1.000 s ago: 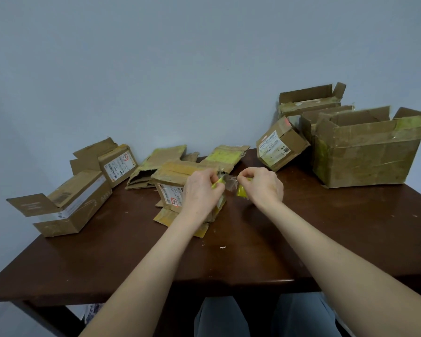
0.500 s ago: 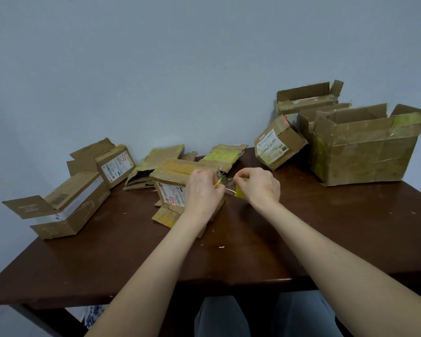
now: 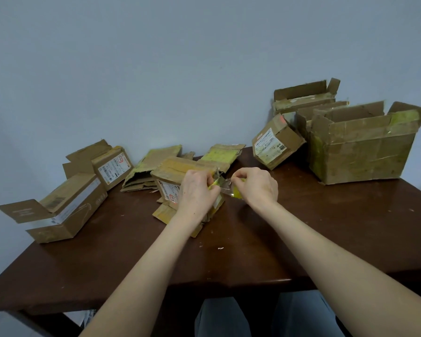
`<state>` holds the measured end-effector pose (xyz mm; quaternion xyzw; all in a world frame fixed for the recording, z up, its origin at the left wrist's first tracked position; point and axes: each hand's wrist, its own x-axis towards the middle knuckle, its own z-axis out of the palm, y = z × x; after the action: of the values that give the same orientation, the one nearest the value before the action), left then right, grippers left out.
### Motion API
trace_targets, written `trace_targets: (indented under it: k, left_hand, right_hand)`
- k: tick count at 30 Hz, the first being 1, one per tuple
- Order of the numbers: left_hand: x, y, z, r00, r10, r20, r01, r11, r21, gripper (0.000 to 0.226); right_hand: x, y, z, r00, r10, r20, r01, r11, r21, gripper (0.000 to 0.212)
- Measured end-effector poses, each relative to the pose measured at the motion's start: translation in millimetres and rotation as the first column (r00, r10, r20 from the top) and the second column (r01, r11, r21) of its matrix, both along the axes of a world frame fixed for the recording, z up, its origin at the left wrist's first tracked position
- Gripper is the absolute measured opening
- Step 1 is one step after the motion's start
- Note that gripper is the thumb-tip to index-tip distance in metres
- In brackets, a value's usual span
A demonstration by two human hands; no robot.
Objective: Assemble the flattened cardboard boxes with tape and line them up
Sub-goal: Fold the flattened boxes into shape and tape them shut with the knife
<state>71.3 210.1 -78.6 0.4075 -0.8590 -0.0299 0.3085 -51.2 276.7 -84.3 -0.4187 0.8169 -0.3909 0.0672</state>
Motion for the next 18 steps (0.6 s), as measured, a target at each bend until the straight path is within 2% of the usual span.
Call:
trace_targets:
  k: [8, 12, 15, 18]
  left_hand:
    - [-9, 10, 0, 0.996, 0.058, 0.064, -0.052, 0.994, -0.092, 0.009]
    - [-7, 6, 4, 0.997, 0.038, 0.070, -0.034, 0.998, -0.058, 0.011]
    - [2, -2, 11, 0.999, -0.003, -0.045, 0.005, 0.999, 0.038, 0.009]
    - [9, 0, 14, 0.994, -0.032, -0.106, 0.037, 0.998, 0.052, 0.009]
  right_hand:
    - [3, -2, -2, 0.999, 0.004, -0.054, -0.004, 1.000, 0.012, 0.020]
    - [1, -1, -1, 1.000, 0.004, -0.024, -0.004, 1.000, -0.004, 0.019]
    - [-3, -2, 1, 0.999, -0.018, 0.030, 0.018, 1.000, -0.016, 0.019]
    - [-8, -2, 2, 0.995, -0.044, 0.087, 0.048, 0.998, -0.044, 0.018]
